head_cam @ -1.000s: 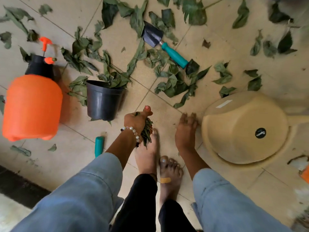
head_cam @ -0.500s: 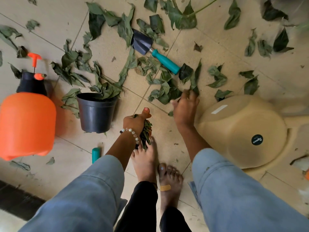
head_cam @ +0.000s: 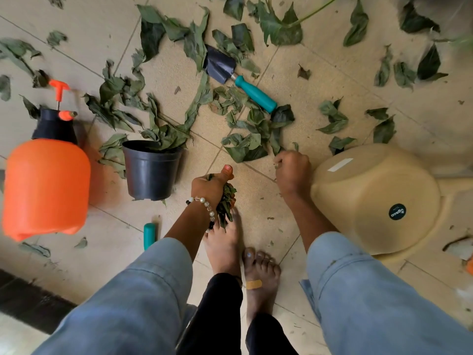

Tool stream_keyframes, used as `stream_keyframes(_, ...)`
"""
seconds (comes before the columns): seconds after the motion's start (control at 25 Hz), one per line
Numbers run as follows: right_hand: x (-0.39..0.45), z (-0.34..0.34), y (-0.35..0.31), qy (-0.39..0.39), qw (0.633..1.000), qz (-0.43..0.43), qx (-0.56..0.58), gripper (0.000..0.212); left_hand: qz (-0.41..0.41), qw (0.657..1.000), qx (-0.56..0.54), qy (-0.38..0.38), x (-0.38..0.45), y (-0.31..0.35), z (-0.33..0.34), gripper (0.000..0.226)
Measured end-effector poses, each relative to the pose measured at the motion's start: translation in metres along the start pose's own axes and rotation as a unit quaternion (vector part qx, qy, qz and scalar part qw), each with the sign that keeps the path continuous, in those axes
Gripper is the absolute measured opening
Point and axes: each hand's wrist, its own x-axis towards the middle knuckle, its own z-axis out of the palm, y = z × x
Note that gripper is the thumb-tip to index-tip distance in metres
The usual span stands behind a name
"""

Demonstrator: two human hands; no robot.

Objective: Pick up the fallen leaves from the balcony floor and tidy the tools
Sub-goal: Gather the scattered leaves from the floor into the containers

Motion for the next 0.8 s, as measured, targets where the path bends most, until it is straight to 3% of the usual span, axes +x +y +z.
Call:
stream_keyframes(0.08,-0.007,-0.018,-0.016,0.042,0.979,0.085,0.182,0.017,0.006,1.0,-0.002,-0.002,-0.009,0.002,0.001,0.034)
stream_keyframes(0.12,-0.014,-0.03,-0.024,0.054,0.952,0.128,0.274,0.017,0.008,1.0,-0.005,-0.003,-0.016,0.003,0.001,0.033)
stream_keyframes(0.2,-0.03,-0.051,-0.036,0.031,0.86,0.22,0.459,0.019,0.013,1.0,-0.018,-0.002,-0.031,0.006,0.0,0.034)
stream_keyframes(0.28,-0.049,-0.072,-0.042,-0.01,0.768,0.284,0.574,0.021,0.011,0.999,-0.032,0.0,-0.047,0.012,-0.001,0.035)
stream_keyframes(0.32,-0.056,-0.075,-0.043,-0.036,0.77,0.3,0.563,0.024,0.009,0.999,-0.038,0.0,-0.054,0.015,-0.002,0.035)
stream_keyframes(0.36,-0.063,-0.075,-0.042,-0.071,0.793,0.306,0.522,0.03,0.009,0.999,-0.043,-0.004,-0.061,0.018,-0.003,0.036)
stream_keyframes(0.44,-0.068,-0.062,-0.036,-0.135,0.867,0.296,0.376,0.041,0.01,0.999,-0.045,-0.014,-0.07,0.02,-0.005,0.035)
stream_keyframes(0.56,-0.057,-0.04,-0.023,-0.14,0.972,0.176,0.074,0.03,0.016,0.999,-0.035,-0.007,-0.069,0.016,-0.009,0.033)
stream_keyframes(0.68,-0.035,-0.023,-0.019,-0.06,0.992,0.078,-0.082,0.027,0.026,1.0,-0.016,0.006,-0.051,0.008,-0.019,0.032)
stream_keyframes(0.76,-0.024,-0.003,-0.014,-0.028,0.989,0.083,-0.117,0.032,0.015,1.0,-0.007,0.003,-0.037,0.001,-0.028,0.033)
stream_keyframes(0.8,-0.023,0.007,-0.013,-0.051,0.985,0.103,-0.125,0.043,0.009,1.0,-0.004,0.006,-0.03,-0.004,-0.034,0.033)
